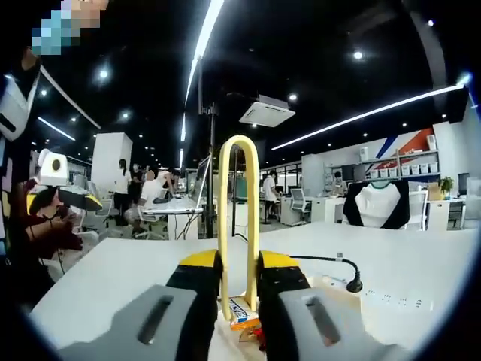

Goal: Place the target food into the container with the food tongs after gripping and lifting it, then release it inside without dropping or visibly crushing the food.

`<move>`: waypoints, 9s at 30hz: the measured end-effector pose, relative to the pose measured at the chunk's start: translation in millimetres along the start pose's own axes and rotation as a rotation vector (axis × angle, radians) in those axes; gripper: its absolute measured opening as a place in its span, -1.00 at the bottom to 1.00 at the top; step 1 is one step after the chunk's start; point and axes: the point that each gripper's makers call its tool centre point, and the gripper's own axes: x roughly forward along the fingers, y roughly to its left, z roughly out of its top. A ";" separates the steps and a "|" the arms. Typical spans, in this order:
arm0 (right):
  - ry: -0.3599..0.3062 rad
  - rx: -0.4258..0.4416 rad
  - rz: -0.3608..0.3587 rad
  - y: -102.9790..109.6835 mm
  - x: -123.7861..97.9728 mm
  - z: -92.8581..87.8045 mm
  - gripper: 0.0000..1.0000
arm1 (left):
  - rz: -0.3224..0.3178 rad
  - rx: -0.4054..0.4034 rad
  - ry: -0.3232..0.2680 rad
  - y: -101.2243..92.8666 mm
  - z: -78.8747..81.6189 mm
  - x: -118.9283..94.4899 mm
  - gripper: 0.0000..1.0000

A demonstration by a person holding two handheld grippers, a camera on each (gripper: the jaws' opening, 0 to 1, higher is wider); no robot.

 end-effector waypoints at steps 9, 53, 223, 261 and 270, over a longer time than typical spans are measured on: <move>0.027 -0.028 -0.019 -25.8 15.3 -18.3 -0.72 | 0.011 -0.002 -0.012 0.8 2.9 -3.0 0.98; -0.002 0.021 -0.078 -18.1 37.6 -15.8 -0.62 | 0.017 -0.003 0.012 5.3 -3.2 -4.4 0.95; 0.182 -0.043 -0.385 -65.4 41.2 -40.1 -0.60 | 0.036 0.032 0.020 8.3 2.5 -6.0 0.95; 0.174 0.027 -0.640 -50.5 -93.4 -40.4 -0.58 | -0.035 0.024 0.010 -16.3 0.1 9.9 0.92; 0.502 0.337 -0.778 -45.7 -139.3 -90.3 -0.58 | -0.054 0.030 0.008 -19.9 2.3 13.8 0.92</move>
